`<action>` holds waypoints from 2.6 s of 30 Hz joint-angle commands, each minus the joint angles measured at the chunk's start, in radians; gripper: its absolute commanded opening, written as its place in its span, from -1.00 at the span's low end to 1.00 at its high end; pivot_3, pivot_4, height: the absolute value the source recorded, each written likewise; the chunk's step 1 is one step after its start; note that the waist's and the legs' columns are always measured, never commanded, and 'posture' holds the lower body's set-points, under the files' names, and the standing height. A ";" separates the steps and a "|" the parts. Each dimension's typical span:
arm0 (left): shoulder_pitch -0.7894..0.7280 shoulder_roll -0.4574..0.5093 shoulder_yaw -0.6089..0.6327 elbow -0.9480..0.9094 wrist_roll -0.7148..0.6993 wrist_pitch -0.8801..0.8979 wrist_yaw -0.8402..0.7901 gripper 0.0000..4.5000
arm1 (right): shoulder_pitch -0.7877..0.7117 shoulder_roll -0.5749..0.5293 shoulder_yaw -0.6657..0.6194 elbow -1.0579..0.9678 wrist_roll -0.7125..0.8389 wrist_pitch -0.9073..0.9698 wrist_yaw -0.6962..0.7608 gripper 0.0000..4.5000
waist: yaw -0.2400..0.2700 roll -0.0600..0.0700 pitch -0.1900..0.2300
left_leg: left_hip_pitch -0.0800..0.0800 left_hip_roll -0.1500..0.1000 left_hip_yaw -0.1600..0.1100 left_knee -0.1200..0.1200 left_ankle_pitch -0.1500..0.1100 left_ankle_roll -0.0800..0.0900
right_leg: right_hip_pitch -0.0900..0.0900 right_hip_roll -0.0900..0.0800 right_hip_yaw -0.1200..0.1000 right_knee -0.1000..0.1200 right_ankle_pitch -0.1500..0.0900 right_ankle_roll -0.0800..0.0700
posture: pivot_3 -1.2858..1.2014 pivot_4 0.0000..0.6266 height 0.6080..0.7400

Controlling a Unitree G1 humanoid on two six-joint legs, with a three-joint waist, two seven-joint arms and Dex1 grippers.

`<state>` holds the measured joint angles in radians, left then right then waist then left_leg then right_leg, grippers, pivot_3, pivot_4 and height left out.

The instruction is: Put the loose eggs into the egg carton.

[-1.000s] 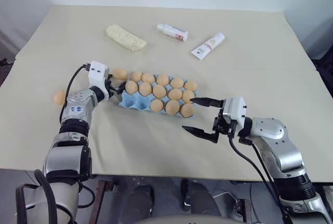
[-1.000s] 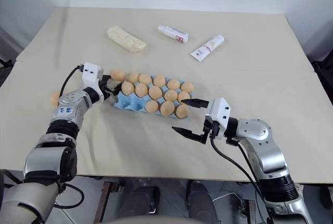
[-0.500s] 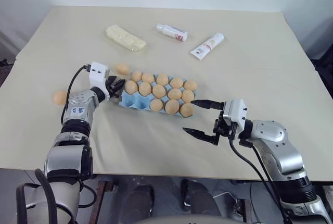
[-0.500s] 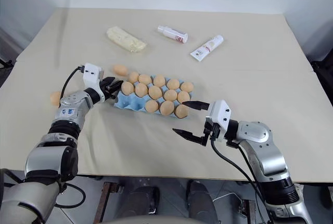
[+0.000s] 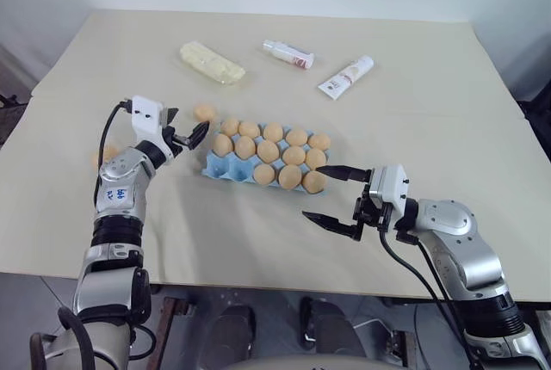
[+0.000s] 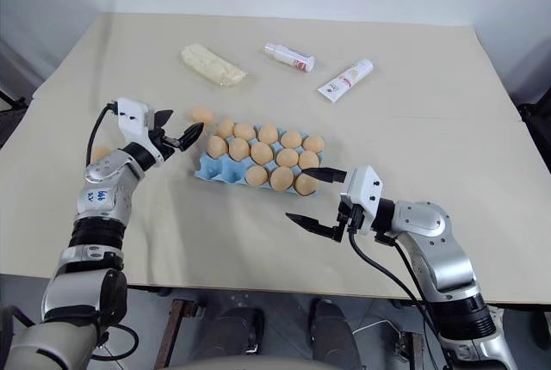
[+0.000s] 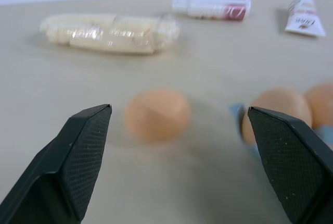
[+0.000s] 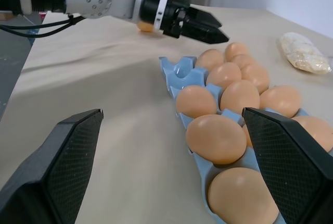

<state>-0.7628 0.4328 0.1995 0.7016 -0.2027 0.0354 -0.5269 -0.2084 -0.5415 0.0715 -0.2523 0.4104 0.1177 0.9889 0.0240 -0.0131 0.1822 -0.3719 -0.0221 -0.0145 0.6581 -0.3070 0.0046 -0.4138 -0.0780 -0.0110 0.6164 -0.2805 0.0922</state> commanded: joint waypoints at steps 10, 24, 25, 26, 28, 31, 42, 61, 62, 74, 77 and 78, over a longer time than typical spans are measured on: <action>-0.331 -0.007 -0.031 0.503 0.103 -0.117 0.061 0.99 | -0.017 -0.005 -0.020 -0.034 0.007 0.004 -0.014 1.00 | -0.005 -0.004 0.002 | 0.000 0.000 0.003 0.001 0.000 0.001 | 0.000 0.001 -0.007 0.004 0.000 0.001 | 0.03 -0.52 1.00; -0.373 -0.032 -0.037 0.607 0.170 -0.086 0.185 0.99 | -0.017 -0.001 -0.024 -0.045 0.008 0.007 -0.042 1.00 | -0.001 -0.008 0.005 | 0.000 -0.001 0.003 0.001 0.000 0.001 | 0.000 0.001 -0.007 0.004 0.001 0.001 | 0.03 -0.52 1.00; -0.374 -0.032 -0.036 0.608 0.170 -0.083 0.183 0.99 | -0.017 -0.001 -0.024 -0.045 0.008 0.006 -0.043 1.00 | -0.001 -0.009 0.005 | 0.000 -0.001 0.003 0.001 0.000 0.001 | 0.000 0.001 -0.007 0.004 0.001 0.001 | 0.03 -0.52 1.00; -0.374 -0.033 -0.038 0.608 0.173 -0.082 0.180 0.99 | -0.016 -0.001 -0.024 -0.045 0.007 0.005 -0.044 1.00 | -0.001 -0.009 0.005 | -0.001 -0.001 0.003 0.001 0.000 0.001 | 0.000 0.001 -0.007 0.004 0.001 0.001 | 0.03 -0.52 1.00; -0.373 -0.034 -0.032 0.603 0.169 -0.086 0.167 0.99 | -0.013 -0.002 -0.026 -0.048 0.008 0.005 -0.048 1.00 | -0.001 -0.009 0.005 | -0.001 -0.001 0.003 0.001 0.000 0.001 | 0.000 0.001 -0.007 0.003 0.001 0.001 | 0.03 -0.52 1.00; -0.366 -0.026 -0.032 0.598 0.169 -0.085 0.144 0.99 | -0.004 -0.005 -0.031 -0.051 0.010 0.003 -0.051 1.00 | -0.001 -0.009 0.005 | -0.001 -0.001 0.003 0.001 0.000 0.001 | 0.000 0.001 -0.007 0.003 0.001 0.001 | 0.03 -0.52 1.00; -0.348 -0.028 -0.035 0.607 0.175 -0.053 0.145 0.70 | -0.017 0.002 -0.021 -0.035 0.006 -0.003 -0.045 1.00 | -0.001 -0.009 0.005 | -0.001 -0.001 0.003 0.001 0.000 0.001 | 0.000 0.001 -0.007 0.003 0.001 0.001 | 0.03 -0.52 1.00; -0.116 0.072 0.043 0.095 -0.105 -0.101 -0.493 0.08 | 0.000 0.000 -0.026 -0.034 0.008 -0.009 -0.036 1.00 | -0.006 -0.010 0.006 | -0.001 0.000 0.003 0.001 0.000 0.000 | -0.001 0.000 -0.006 0.003 0.001 0.001 | 0.03 -0.52 1.00; -0.066 0.080 0.021 -0.007 -0.127 -0.048 -0.541 0.08 | 0.002 -0.002 -0.028 -0.034 0.007 -0.008 -0.037 1.00 | -0.008 -0.010 0.006 | -0.001 0.000 0.003 0.001 -0.001 0.000 | -0.001 0.000 -0.005 0.003 0.001 0.001 | 0.03 -0.52 1.00; 0.134 0.087 -0.139 -0.349 -0.112 0.093 -0.610 0.08 | 0.022 -0.027 -0.064 -0.039 0.012 -0.004 -0.029 1.00 | -0.020 -0.009 0.006 | 0.001 0.001 0.000 0.001 -0.003 0.005 | 0.000 -0.001 0.003 0.002 0.000 -0.001 | 0.03 -0.52 1.00; 0.130 0.084 -0.169 -0.327 -0.088 0.076 -0.614 0.08 | 0.026 -0.030 -0.070 -0.042 0.013 -0.005 -0.031 1.00 | -0.024 -0.009 0.006 | 0.001 0.001 0.000 0.001 -0.002 0.005 | 0.000 -0.001 0.002 0.002 0.000 -0.001 | 0.03 -0.52 1.00; 0.131 0.086 -0.180 -0.319 -0.078 0.071 -0.616 0.08 | 0.028 -0.030 -0.073 -0.042 0.014 -0.007 -0.031 1.00 | -0.026 -0.009 0.006 | 0.001 0.001 0.000 0.001 -0.002 0.005 | 0.000 -0.001 0.002 0.002 0.000 -0.001 | 0.03 -0.52 1.00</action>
<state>-0.6192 0.5113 0.0267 0.3940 -0.2946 0.1258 -1.1372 -0.1827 -0.5617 0.0301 -0.2629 0.4050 0.1265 0.9529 -0.0020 -0.0226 0.1878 -0.3710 -0.0214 -0.0140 0.6591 -0.3093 0.0098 -0.4139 -0.0787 -0.0083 0.6186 -0.2803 0.0912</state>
